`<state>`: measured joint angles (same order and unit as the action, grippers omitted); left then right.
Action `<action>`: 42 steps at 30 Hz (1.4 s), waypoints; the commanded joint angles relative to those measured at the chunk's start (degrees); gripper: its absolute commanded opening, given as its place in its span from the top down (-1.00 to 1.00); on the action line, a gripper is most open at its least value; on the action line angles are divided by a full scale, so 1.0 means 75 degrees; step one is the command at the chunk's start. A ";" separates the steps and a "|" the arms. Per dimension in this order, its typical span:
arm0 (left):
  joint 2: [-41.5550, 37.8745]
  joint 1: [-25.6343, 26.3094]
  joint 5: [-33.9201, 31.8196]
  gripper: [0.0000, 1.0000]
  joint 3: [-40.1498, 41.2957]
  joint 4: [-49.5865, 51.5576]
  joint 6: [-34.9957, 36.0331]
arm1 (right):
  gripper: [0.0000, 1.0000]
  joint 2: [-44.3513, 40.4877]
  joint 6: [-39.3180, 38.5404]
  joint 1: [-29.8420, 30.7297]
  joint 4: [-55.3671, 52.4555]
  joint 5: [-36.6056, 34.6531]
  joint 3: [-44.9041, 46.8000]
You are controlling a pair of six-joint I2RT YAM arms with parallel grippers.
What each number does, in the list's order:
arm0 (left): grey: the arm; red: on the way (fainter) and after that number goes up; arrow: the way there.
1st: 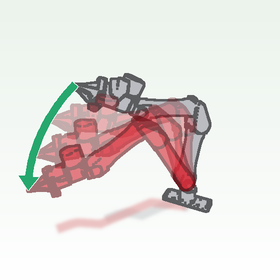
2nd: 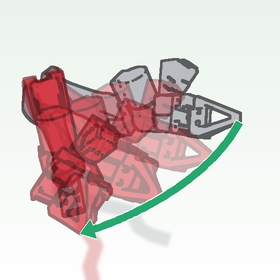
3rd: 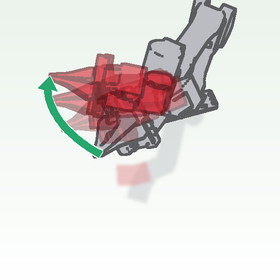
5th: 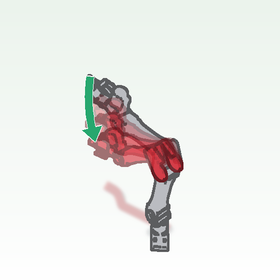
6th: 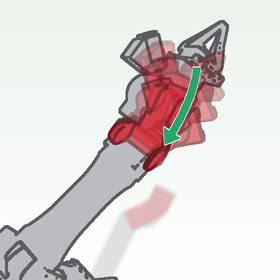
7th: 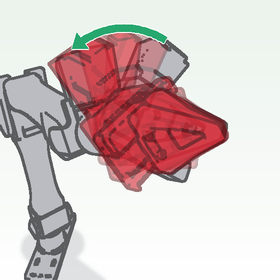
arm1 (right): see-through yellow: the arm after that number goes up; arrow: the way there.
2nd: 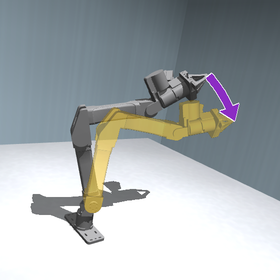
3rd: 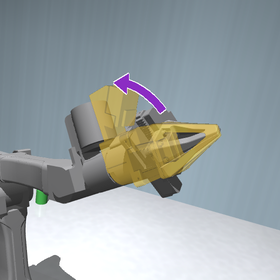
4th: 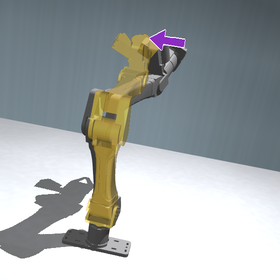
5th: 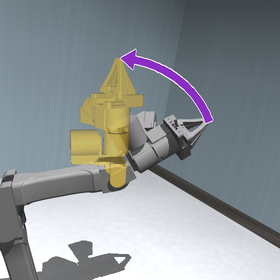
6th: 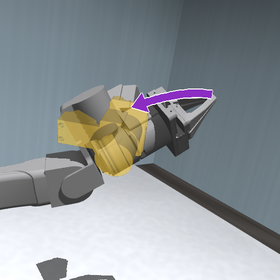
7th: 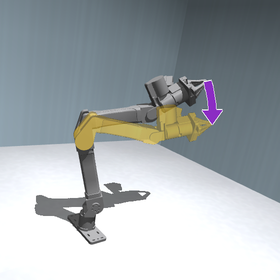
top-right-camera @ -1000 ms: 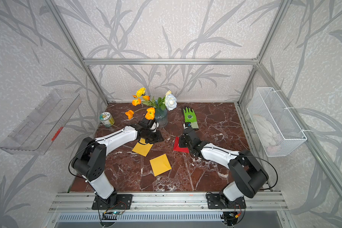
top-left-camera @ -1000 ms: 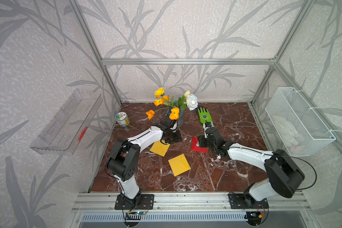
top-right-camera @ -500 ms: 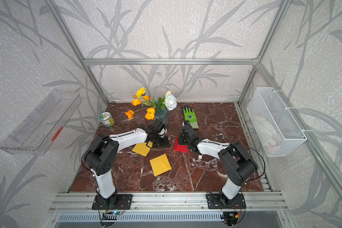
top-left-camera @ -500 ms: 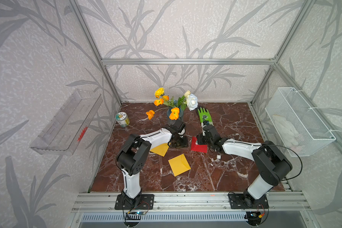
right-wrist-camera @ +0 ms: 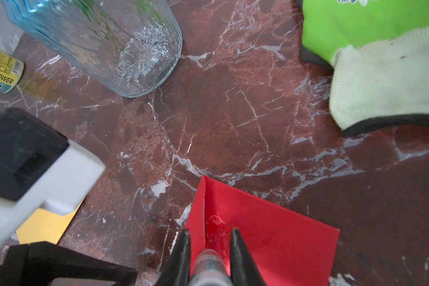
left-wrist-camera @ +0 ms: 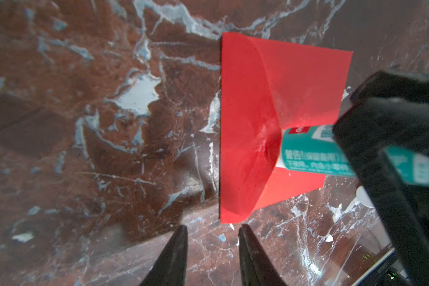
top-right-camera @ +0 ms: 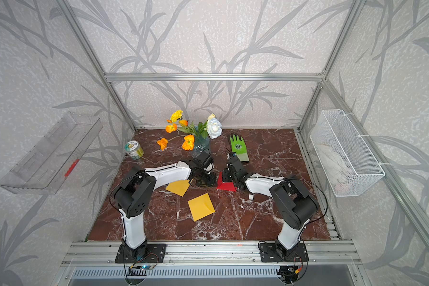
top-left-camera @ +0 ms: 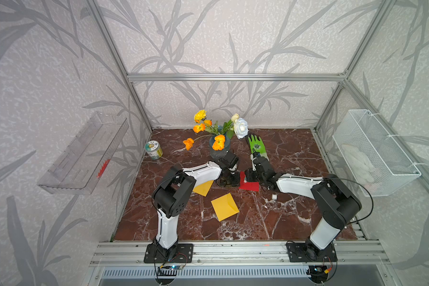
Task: Seal the envelope with a glue stick
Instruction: Apply the envelope at the center of the board.
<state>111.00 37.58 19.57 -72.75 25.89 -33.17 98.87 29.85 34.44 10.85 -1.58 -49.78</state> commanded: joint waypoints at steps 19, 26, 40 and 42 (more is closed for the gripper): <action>0.0733 0.0222 -0.0696 0.71 -0.0917 0.0204 -0.0042 | 1.00 -0.0022 -0.0734 0.0518 -0.0556 -0.0688 0.0613; 0.0826 0.0213 -0.0710 0.72 -0.1181 0.0190 -0.0110 | 1.00 0.0118 -0.0535 0.0552 -0.0404 -0.0492 0.0741; 0.1309 0.0228 -0.0446 0.74 -0.1186 -0.0046 -0.0313 | 1.00 -0.0104 -0.0350 0.0553 -0.0392 -0.0468 0.0903; 0.1410 0.0237 -0.0564 0.74 -0.1187 0.0116 -0.0257 | 1.00 -0.0372 -0.0324 0.0553 -0.0427 -0.0457 0.0901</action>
<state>118.50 38.94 15.33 -81.36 25.87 -34.79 96.97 26.81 37.95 15.77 -6.39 -45.41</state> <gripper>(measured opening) 0.131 0.259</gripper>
